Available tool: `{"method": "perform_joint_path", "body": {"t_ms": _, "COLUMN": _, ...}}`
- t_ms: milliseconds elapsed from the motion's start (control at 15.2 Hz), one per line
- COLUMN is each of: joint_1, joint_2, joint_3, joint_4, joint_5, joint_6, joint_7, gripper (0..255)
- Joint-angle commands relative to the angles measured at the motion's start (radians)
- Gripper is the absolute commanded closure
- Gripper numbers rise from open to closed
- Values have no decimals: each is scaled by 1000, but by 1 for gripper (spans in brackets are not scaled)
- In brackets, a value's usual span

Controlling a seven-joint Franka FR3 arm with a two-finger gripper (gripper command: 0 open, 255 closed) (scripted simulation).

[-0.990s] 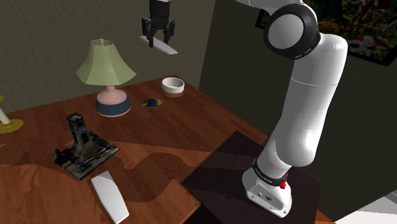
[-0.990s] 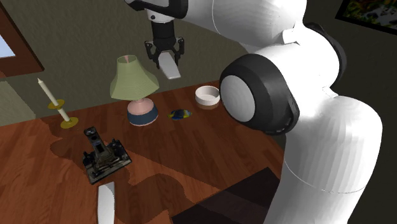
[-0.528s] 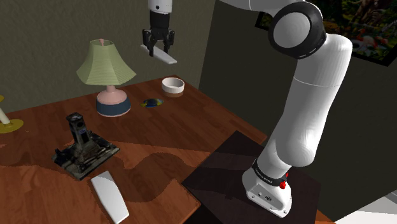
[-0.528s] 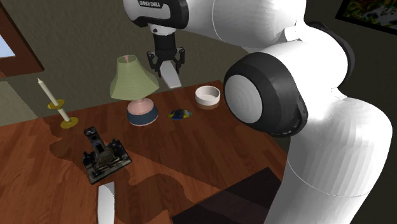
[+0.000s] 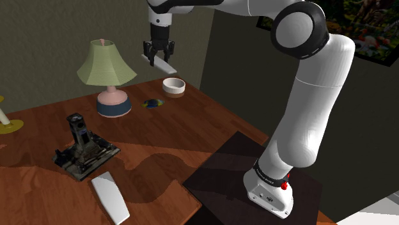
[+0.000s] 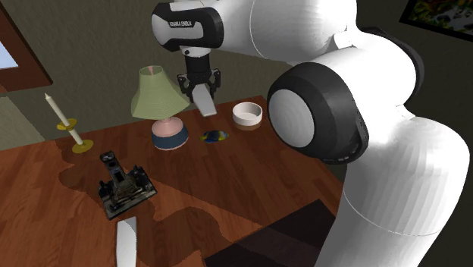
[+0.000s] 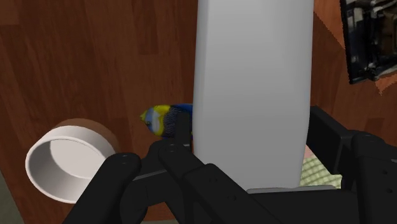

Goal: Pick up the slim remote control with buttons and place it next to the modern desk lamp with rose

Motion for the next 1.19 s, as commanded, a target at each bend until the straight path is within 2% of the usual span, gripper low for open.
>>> {"method": "perform_joint_path", "body": {"t_ms": 0, "joint_1": 0, "joint_2": -2, "joint_3": 0, "joint_4": -28, "joint_5": 0, "joint_6": 26, "joint_7": -1, "gripper": 255}}
{"method": "perform_joint_path", "body": {"t_ms": 1122, "joint_1": 0, "joint_2": 34, "joint_3": 1, "joint_4": -208, "joint_5": 5, "joint_6": 243, "joint_7": -5, "gripper": 255}}
